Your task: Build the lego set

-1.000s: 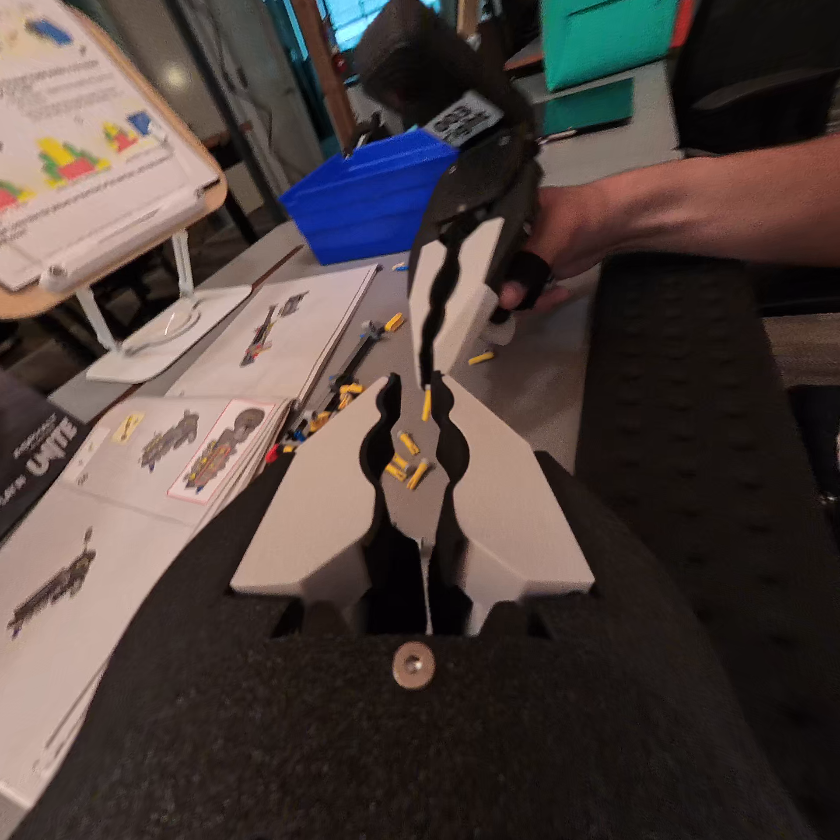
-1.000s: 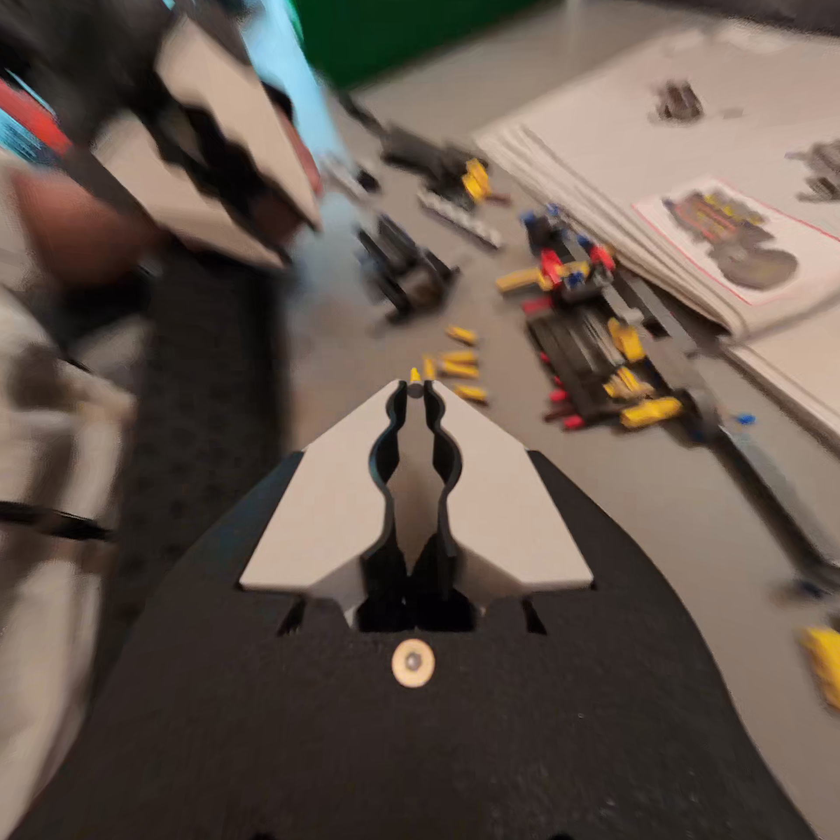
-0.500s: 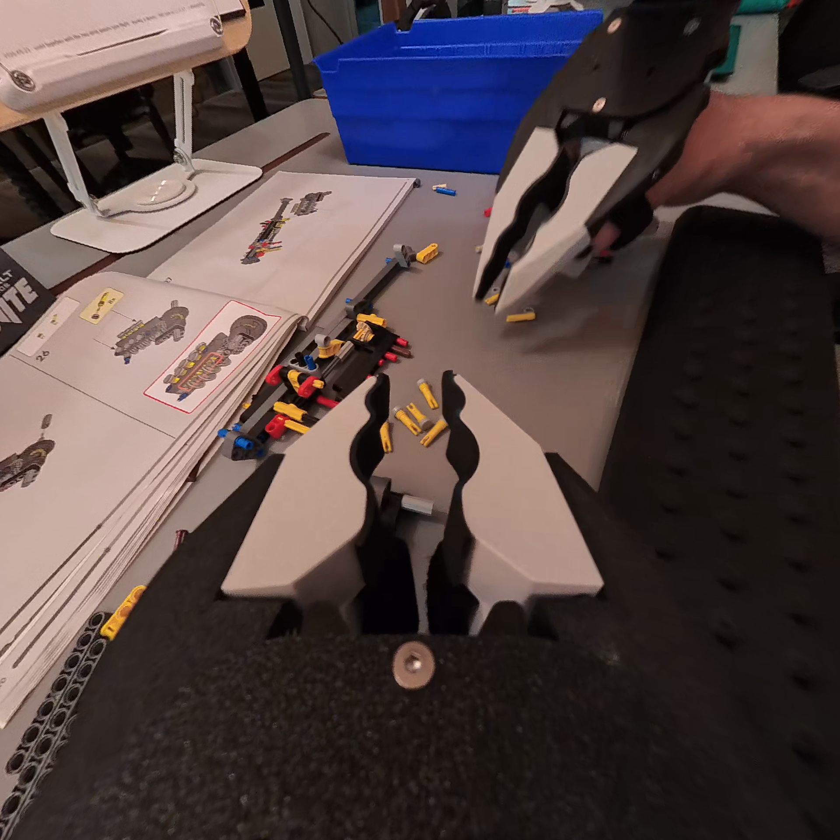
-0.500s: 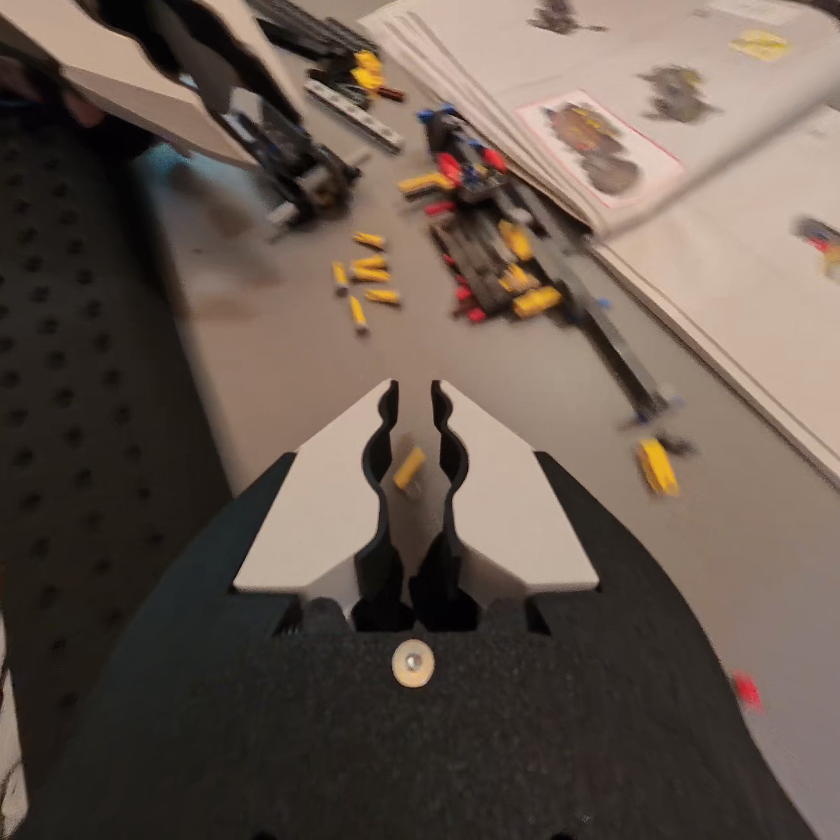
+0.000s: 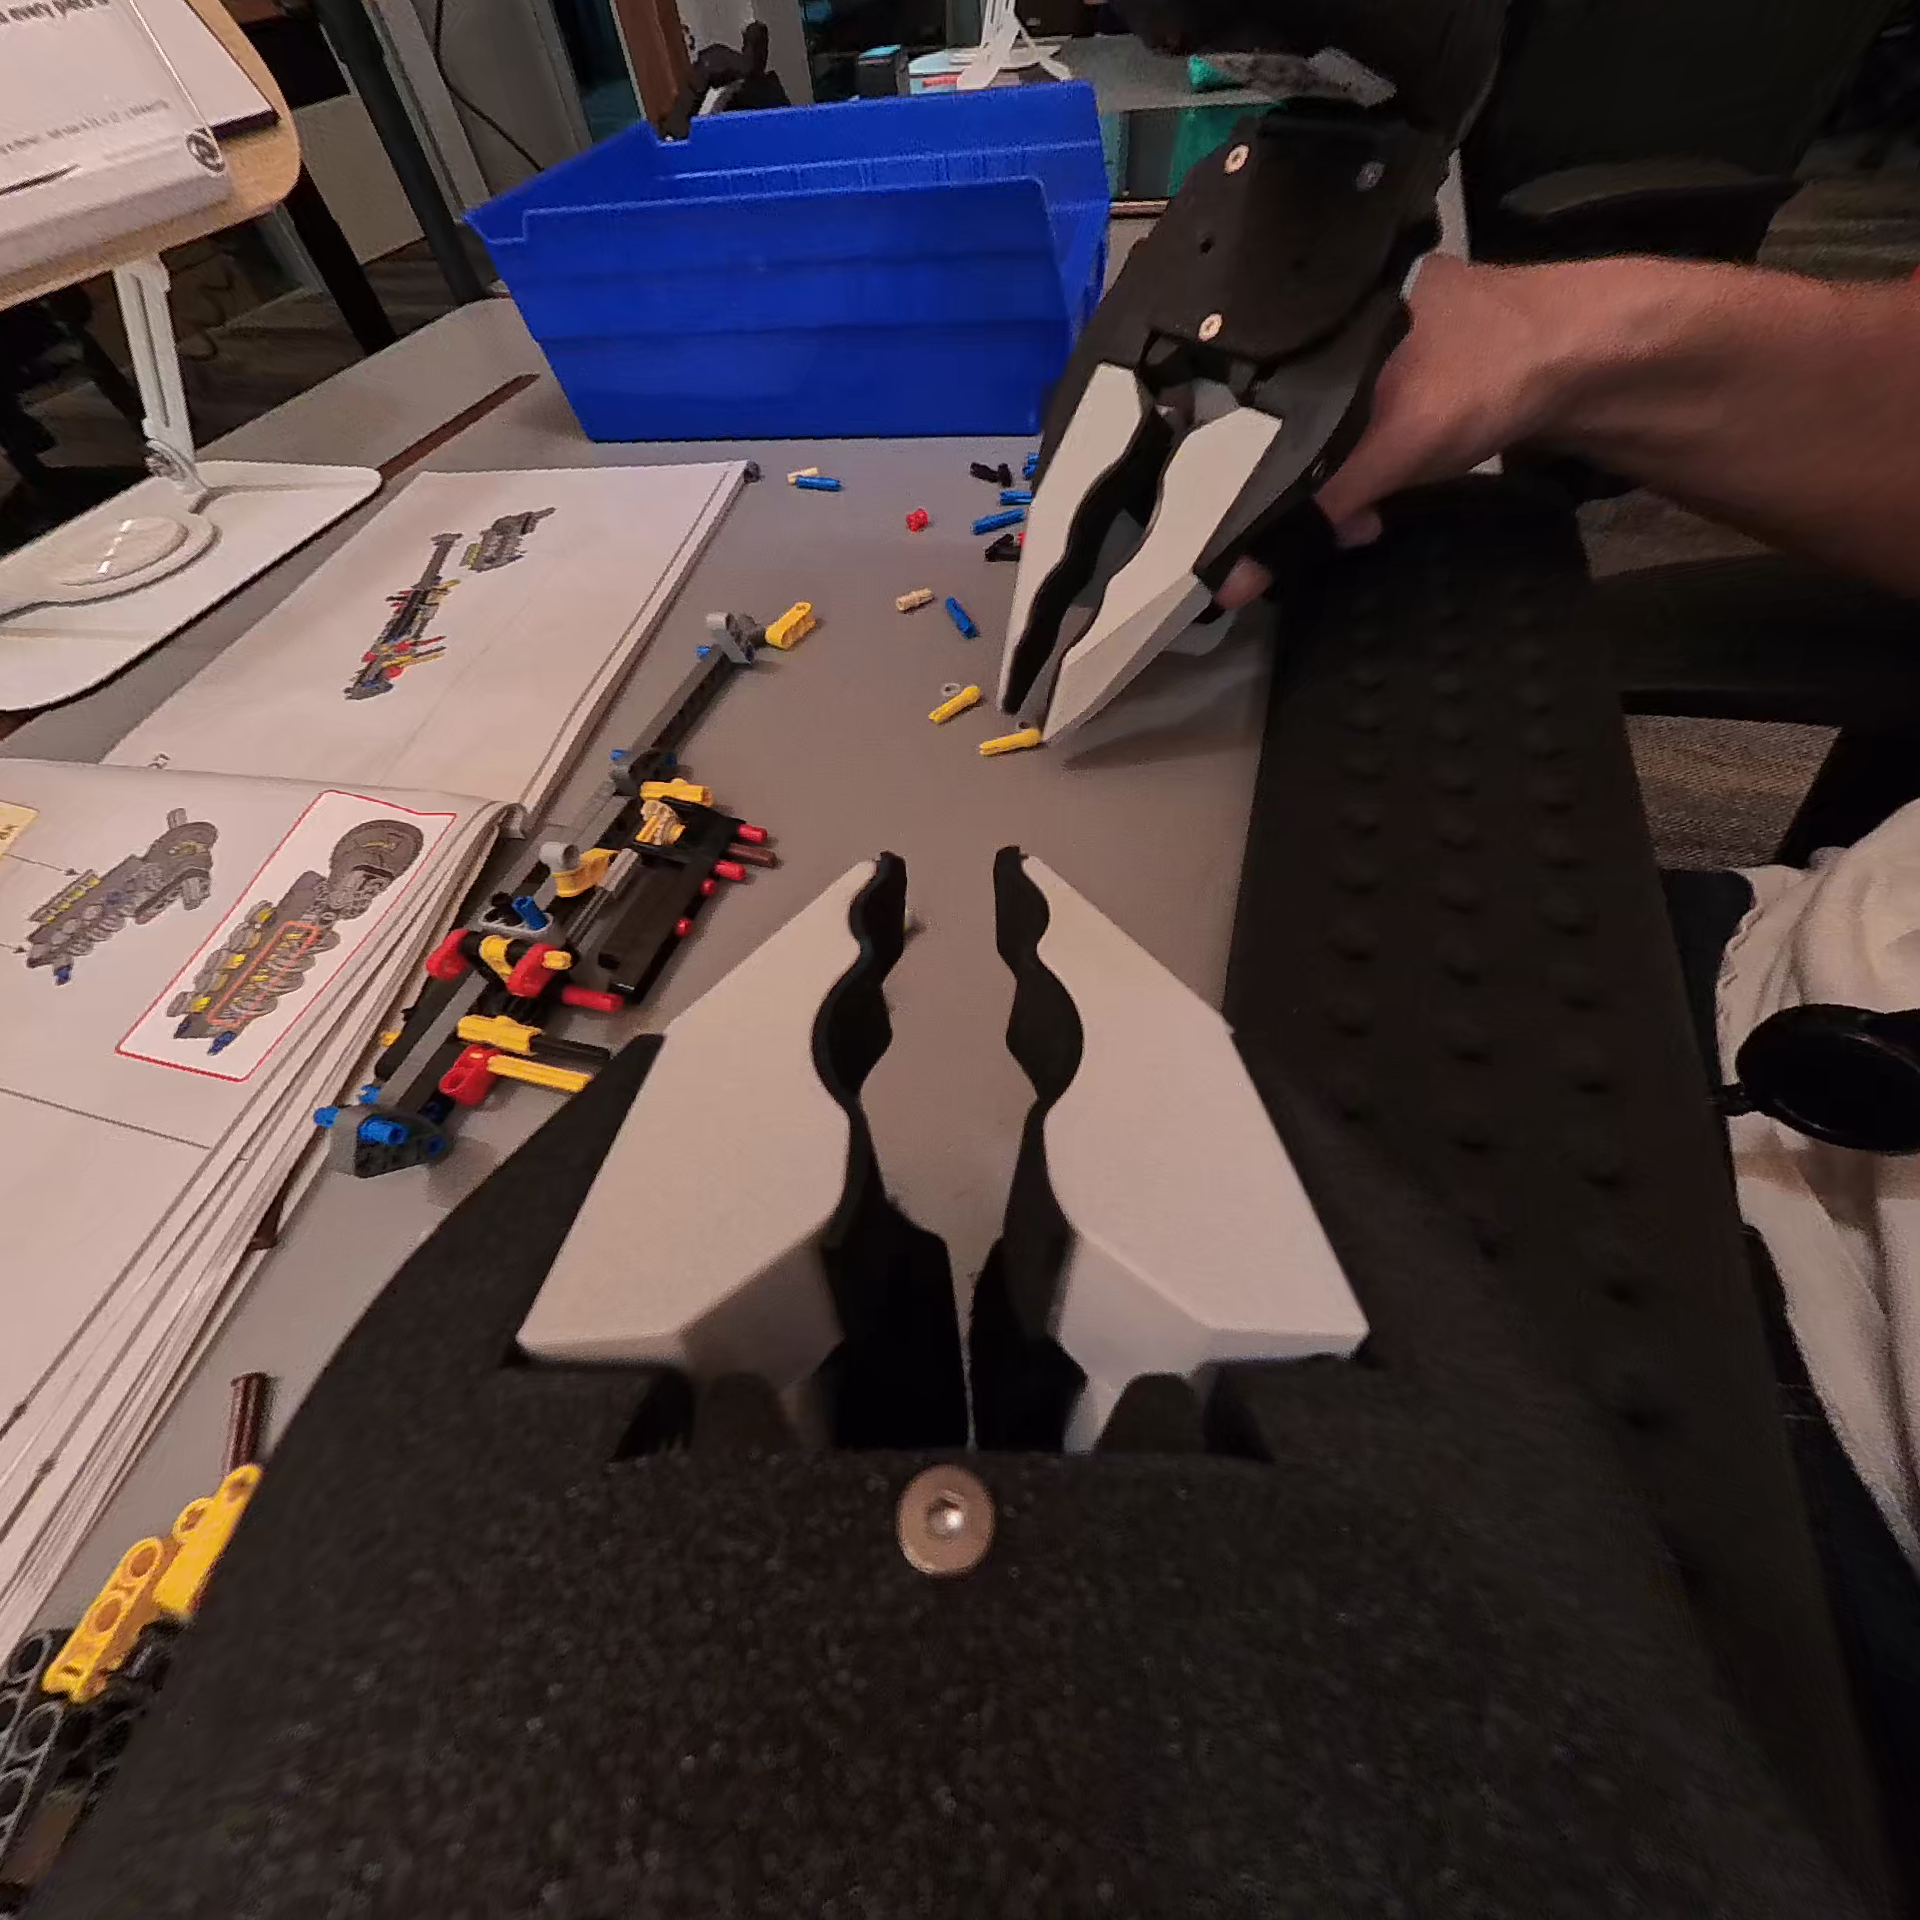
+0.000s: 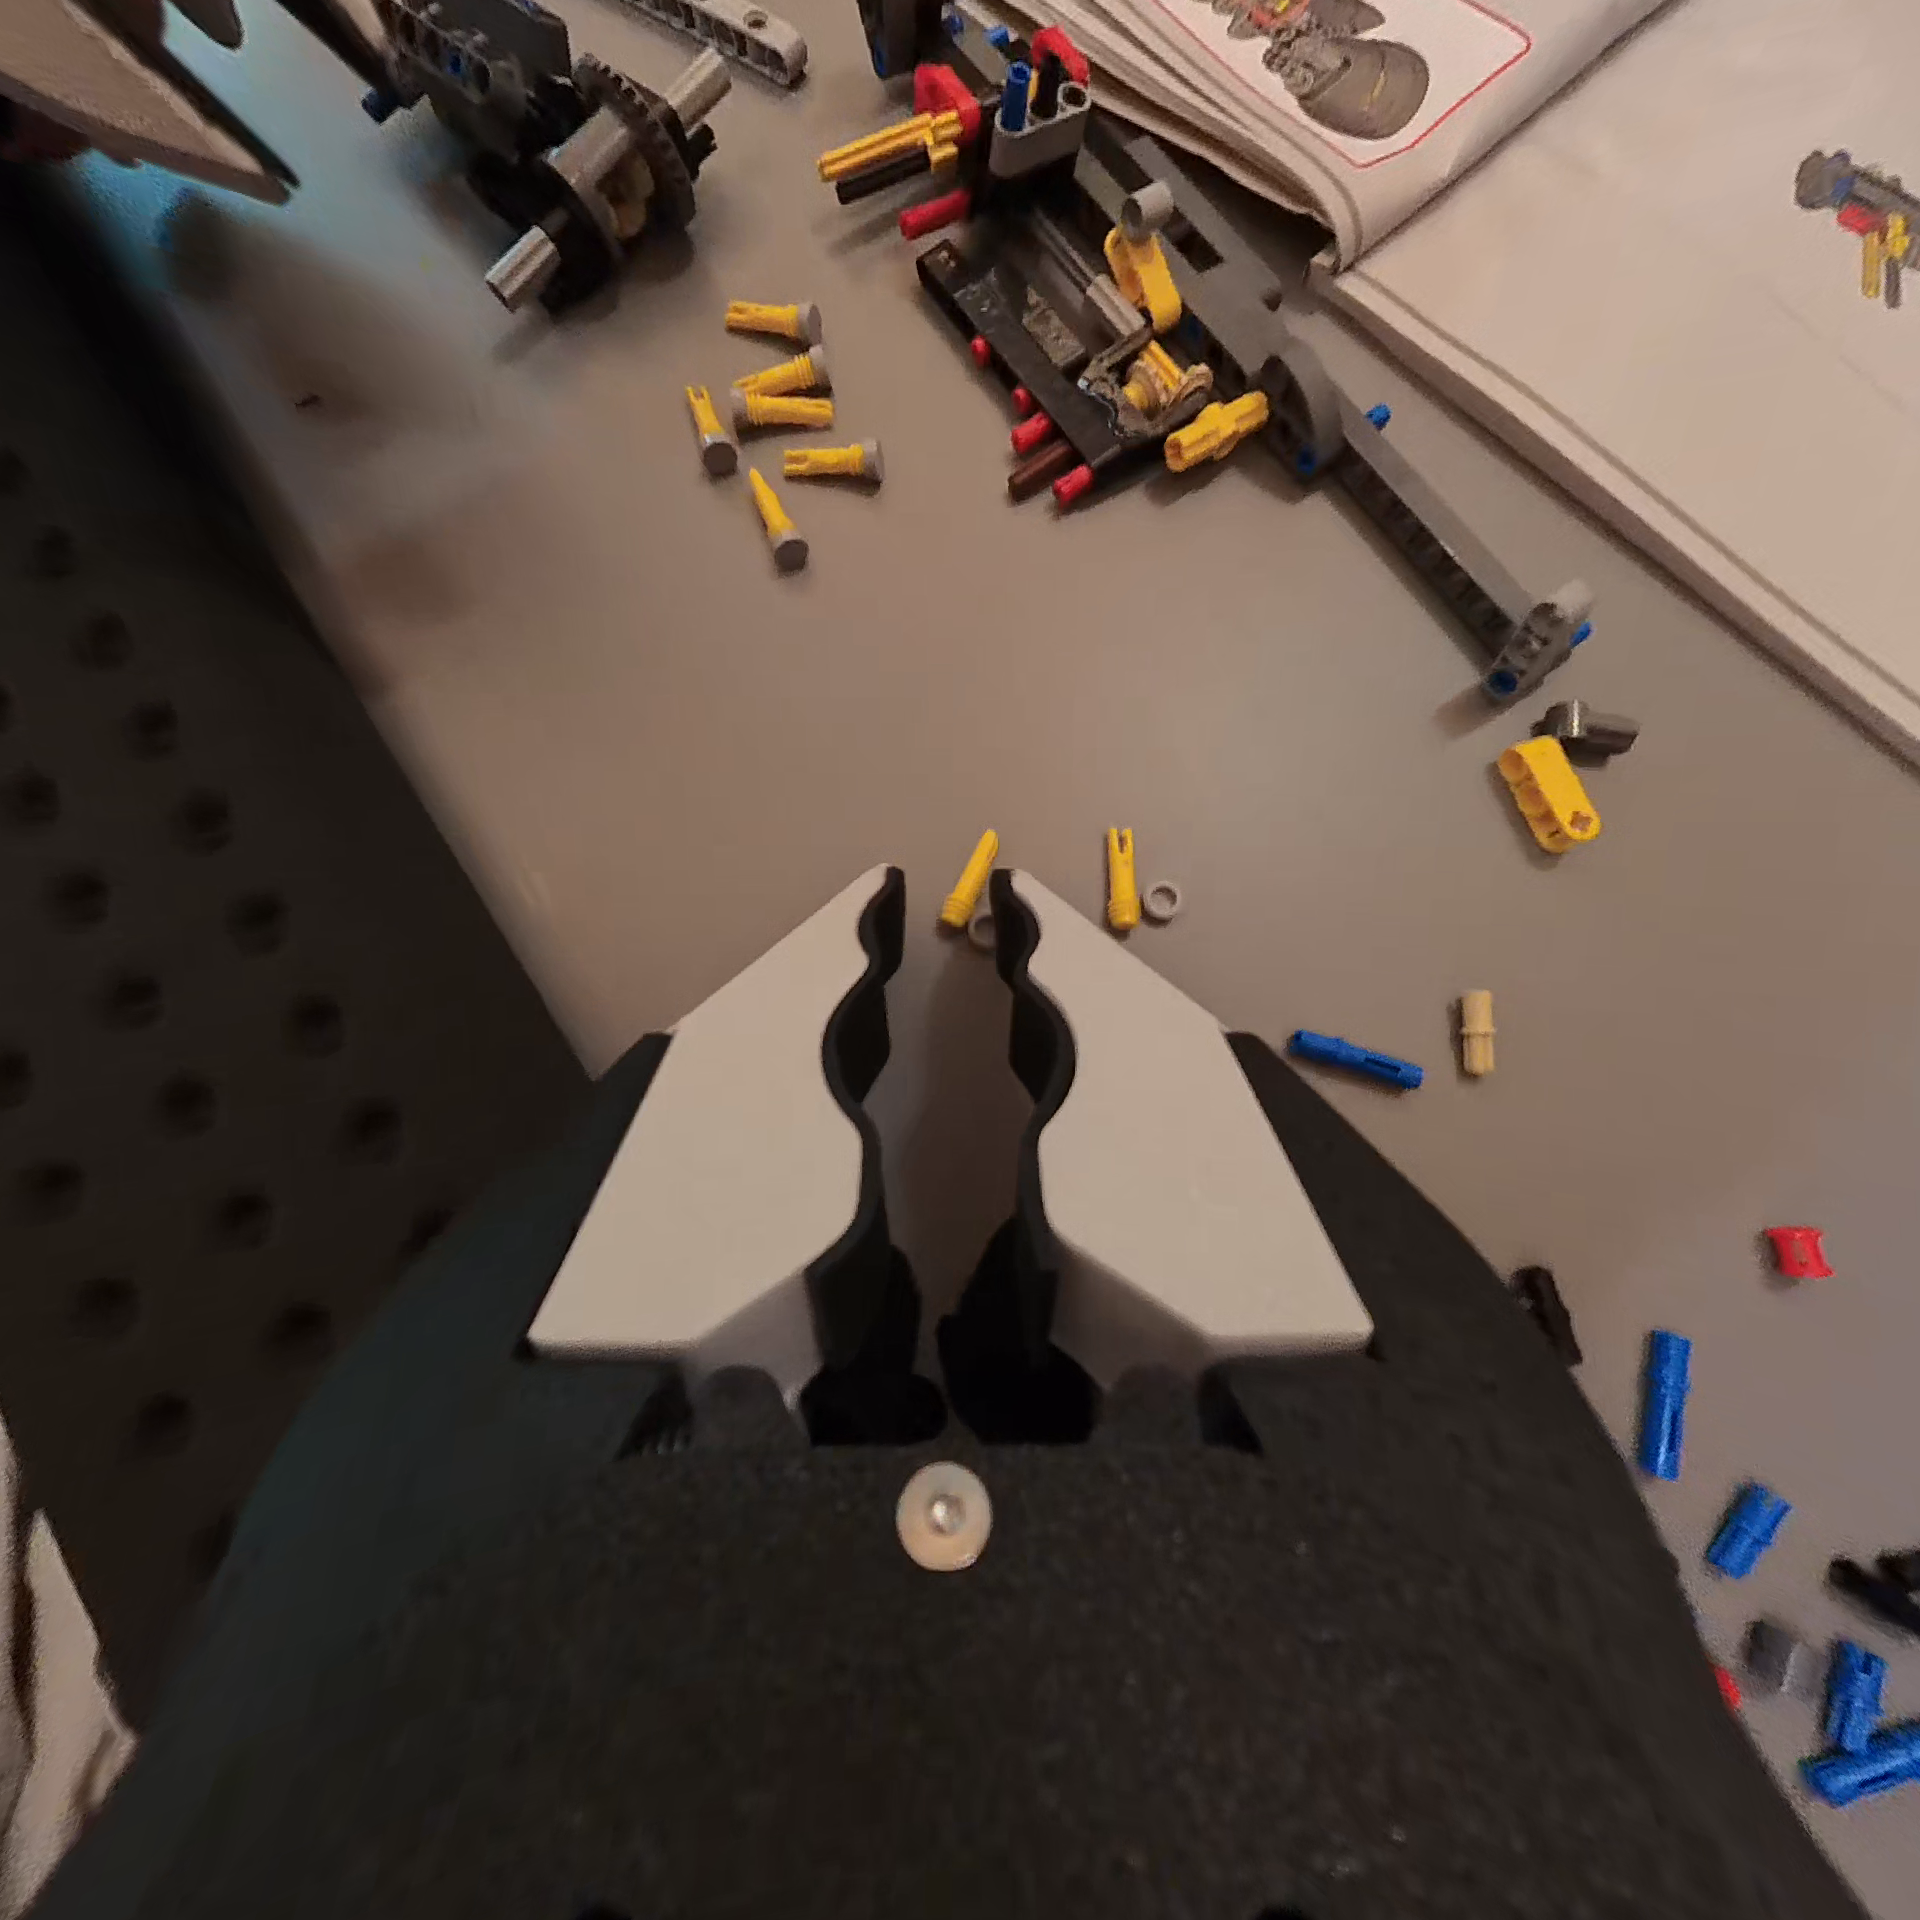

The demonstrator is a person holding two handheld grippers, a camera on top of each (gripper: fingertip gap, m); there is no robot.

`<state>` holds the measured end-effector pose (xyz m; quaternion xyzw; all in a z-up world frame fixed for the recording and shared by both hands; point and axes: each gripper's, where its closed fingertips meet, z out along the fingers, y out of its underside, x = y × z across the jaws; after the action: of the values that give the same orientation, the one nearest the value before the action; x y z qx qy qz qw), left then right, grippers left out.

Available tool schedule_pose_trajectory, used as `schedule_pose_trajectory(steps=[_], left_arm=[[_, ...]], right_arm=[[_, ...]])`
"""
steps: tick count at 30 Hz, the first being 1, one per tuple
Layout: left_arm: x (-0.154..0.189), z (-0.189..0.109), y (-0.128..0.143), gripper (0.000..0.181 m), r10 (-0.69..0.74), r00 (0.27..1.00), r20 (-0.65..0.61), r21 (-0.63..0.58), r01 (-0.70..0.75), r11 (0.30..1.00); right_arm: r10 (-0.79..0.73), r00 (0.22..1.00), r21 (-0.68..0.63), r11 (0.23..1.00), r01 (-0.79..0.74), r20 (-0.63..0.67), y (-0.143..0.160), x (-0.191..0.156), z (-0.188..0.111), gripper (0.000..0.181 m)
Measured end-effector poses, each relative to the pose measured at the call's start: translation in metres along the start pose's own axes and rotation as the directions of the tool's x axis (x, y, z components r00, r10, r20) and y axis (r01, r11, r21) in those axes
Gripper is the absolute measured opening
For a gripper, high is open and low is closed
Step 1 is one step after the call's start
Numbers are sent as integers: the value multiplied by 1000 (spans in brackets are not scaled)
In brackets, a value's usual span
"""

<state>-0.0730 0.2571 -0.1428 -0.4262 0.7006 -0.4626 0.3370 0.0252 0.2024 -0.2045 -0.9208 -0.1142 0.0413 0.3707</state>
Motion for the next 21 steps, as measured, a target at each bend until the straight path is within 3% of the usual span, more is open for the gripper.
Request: schedule_pose_trajectory(steps=[7, 10, 13, 16, 21], left_arm=[[11, 1, -2, 19, 42, 998, -36, 7, -41, 999], [13, 1, -4, 21, 122, 992, -20, 18, -121, 992], [17, 1, -6, 22, 319, 947, 47, 16, -320, 947], [27, -1, -13, 20, 514, 849, 123, 55, -523, 851], [35, -1, -12, 16, 528, 845, 90, 70, -534, 843]], right_arm=[[-193, 980, -34, 981, 191, -47, -4, -3, 12, 4], [-138, 963, 153, 983, 104, 232, -43, -45, 8, 4], [-3, 788, 184, 973, -141, 616, -77, -89, -5, 3], [11, 676, 162, 968, -193, 737, -88, -104, -6, 3], [-7, 621, 147, 973, -175, 784, -88, -108, -12, 3]])
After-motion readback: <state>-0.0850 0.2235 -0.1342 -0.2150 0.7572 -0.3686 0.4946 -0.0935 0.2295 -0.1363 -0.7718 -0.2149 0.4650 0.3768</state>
